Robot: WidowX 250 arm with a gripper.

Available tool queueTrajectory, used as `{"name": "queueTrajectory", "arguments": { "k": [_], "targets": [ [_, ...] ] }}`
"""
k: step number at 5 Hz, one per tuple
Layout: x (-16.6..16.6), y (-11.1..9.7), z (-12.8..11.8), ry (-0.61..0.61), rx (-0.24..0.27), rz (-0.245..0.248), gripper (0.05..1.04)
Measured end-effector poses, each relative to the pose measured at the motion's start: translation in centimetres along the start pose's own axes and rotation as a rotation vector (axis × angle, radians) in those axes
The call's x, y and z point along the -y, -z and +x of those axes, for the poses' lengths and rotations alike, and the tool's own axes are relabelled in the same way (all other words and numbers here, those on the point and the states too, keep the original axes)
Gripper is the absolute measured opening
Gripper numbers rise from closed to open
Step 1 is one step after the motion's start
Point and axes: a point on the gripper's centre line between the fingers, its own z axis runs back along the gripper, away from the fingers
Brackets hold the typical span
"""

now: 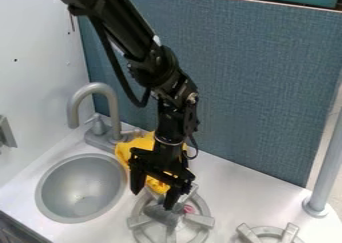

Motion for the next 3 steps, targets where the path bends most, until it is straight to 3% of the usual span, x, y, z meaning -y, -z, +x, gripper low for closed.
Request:
{"name": "queueTrajectory", "arguments": {
  "k": [2, 3],
  "targets": [
    [0.9, 1.4, 1.9, 0.007, 0.034, -0.129, 1.001],
    [1.4, 2.1, 2.5, -0.009, 0.022, -0.151, 1.001]
  ]
}}
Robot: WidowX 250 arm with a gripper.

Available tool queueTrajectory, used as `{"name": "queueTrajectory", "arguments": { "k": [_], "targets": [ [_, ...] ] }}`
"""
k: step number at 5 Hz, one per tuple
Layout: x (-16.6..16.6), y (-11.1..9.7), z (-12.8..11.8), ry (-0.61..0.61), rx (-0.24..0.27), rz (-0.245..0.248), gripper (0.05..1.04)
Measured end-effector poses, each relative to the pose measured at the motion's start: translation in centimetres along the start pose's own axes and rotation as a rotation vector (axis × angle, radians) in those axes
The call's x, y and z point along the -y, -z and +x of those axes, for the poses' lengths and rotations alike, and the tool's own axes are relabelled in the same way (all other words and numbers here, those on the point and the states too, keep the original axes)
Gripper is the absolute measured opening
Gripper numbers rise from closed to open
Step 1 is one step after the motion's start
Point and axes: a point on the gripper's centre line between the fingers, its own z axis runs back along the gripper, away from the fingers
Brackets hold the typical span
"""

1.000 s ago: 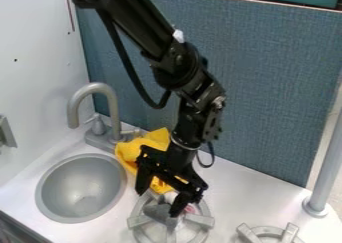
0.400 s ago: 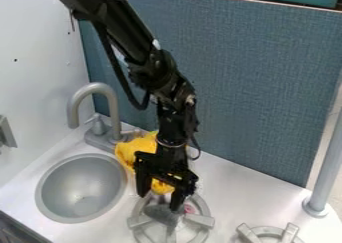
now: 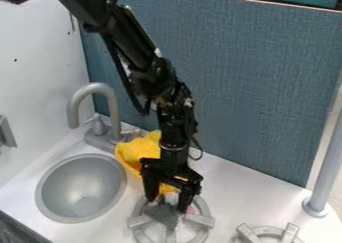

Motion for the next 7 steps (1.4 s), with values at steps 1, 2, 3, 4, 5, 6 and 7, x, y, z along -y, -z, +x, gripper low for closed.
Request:
{"name": "queueTrajectory", "arguments": {
  "k": [1, 2, 3, 4, 5, 6, 7],
  "targets": [
    [0.0, 1.5, 0.3, -0.023, -0.021, -0.016, 1.001],
    [-0.2, 2.3, 0.8, -0.058, -0.025, -0.054, 0.965],
    [0.1, 2.2, 0.6, -0.078, -0.048, -0.084, 0.75],
    [-0.5, 1.4, -0.6, -0.109, -0.089, -0.038, 0.675],
    [-0.4, -1.4, -2.6, -0.103, -0.08, 0.004, 0.672],
    [-1.0, -2.1, -5.8, -0.131, -0.146, 0.113, 0.672],
    [-3.1, -1.6, -8.6, -0.173, -0.229, 0.245, 0.672]
  ]
}}
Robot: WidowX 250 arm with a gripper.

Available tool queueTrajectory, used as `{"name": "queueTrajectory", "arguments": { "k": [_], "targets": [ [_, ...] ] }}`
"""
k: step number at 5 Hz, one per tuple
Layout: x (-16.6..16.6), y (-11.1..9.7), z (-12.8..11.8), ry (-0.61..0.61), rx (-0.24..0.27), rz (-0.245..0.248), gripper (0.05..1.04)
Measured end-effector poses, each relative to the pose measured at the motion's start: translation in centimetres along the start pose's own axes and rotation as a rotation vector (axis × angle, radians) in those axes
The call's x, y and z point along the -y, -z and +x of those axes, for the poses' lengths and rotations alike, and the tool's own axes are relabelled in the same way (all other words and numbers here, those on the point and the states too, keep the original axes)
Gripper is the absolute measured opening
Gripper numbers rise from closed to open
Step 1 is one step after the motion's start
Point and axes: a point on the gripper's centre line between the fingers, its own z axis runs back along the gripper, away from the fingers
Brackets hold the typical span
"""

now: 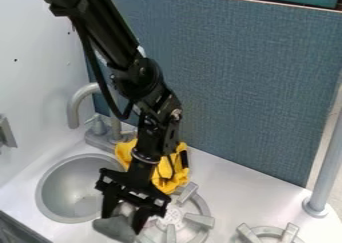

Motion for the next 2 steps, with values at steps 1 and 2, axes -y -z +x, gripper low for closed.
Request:
{"name": "queueTrajectory", "arguments": {
  "k": [1, 2],
  "targets": [
    [-2.4, 2.0, -0.5, -0.046, -0.021, 0.026, 0.672],
    [-4.1, 3.2, -0.4, -0.1, -0.011, 0.021, 0.672]
  ]
}}
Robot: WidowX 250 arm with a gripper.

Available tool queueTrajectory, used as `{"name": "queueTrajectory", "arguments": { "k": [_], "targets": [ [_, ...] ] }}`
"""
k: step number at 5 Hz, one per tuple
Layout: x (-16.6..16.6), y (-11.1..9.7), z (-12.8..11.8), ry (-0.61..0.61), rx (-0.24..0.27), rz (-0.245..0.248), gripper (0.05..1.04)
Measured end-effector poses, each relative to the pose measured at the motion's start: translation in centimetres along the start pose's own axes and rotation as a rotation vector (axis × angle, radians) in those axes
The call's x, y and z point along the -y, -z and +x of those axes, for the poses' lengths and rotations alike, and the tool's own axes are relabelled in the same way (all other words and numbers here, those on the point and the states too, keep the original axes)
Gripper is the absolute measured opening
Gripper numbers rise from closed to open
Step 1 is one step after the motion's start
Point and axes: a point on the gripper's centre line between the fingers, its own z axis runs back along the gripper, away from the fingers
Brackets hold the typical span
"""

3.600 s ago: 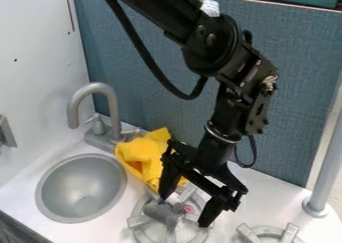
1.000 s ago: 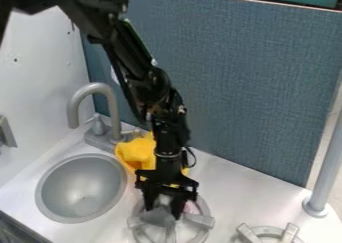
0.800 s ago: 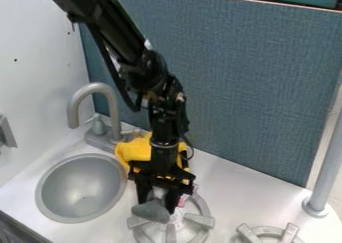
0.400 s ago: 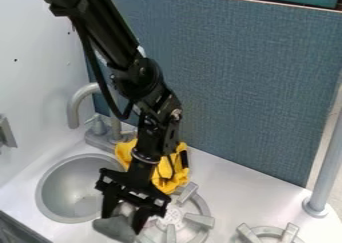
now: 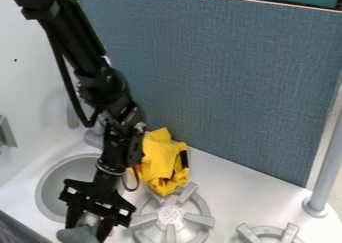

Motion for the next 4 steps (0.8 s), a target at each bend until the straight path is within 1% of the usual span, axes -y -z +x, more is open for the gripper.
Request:
{"name": "queueTrajectory", "arguments": {
  "k": [1, 2, 3, 4],
  "targets": [
    [-0.4, 1.4, 1.4, -0.021, 0.035, -0.044, 0.672],
    [0.2, 2.1, 3.0, -0.031, 0.1, -0.08, 0.672],
    [1.0, 3.0, 4.2, -0.032, 0.132, -0.102, 0.672],
    [1.6, 3.5, 4.9, -0.047, 0.119, -0.116, 0.715]
  ]
}}
